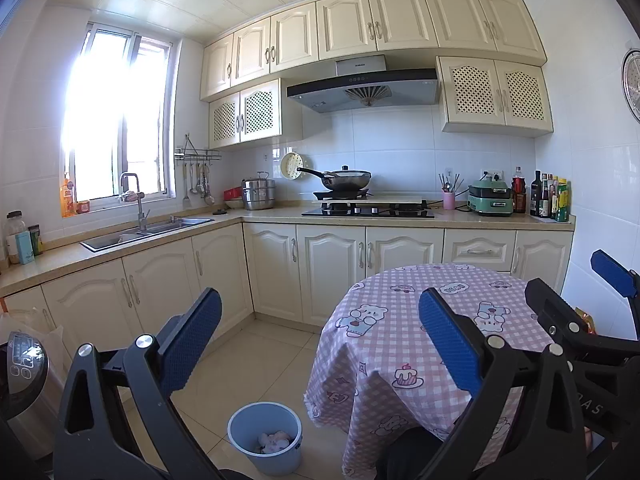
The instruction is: Collect trash
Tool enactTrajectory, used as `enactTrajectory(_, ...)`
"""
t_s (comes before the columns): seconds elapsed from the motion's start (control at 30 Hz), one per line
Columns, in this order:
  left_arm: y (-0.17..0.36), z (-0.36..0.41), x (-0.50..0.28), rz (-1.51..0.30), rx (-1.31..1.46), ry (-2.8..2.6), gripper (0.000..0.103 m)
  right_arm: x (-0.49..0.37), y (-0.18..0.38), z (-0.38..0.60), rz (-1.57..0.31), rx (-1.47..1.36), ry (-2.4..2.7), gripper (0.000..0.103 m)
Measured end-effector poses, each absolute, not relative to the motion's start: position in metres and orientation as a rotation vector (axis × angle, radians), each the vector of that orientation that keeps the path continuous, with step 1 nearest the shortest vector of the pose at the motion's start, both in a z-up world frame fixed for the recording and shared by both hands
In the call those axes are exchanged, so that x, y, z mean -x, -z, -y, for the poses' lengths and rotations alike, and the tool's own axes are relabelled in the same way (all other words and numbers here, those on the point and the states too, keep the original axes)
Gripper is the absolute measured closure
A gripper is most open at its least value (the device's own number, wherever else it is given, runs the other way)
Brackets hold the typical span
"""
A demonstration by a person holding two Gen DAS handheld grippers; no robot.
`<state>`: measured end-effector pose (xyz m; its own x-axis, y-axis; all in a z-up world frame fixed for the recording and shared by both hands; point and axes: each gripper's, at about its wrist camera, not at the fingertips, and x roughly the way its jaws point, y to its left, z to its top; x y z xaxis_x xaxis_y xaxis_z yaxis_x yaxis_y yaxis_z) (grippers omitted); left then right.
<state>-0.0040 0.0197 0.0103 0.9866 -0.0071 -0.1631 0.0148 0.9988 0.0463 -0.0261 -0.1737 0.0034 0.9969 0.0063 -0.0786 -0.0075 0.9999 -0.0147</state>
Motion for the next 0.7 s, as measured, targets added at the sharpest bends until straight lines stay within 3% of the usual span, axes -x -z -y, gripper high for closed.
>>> enactTrajectory(0.7,-0.0064,-0.0267,0.0023,-0.180,-0.049,0.007,0.007,0.0245,-0.0034,0.1764,-0.086,0.014,-0.007,0.006)
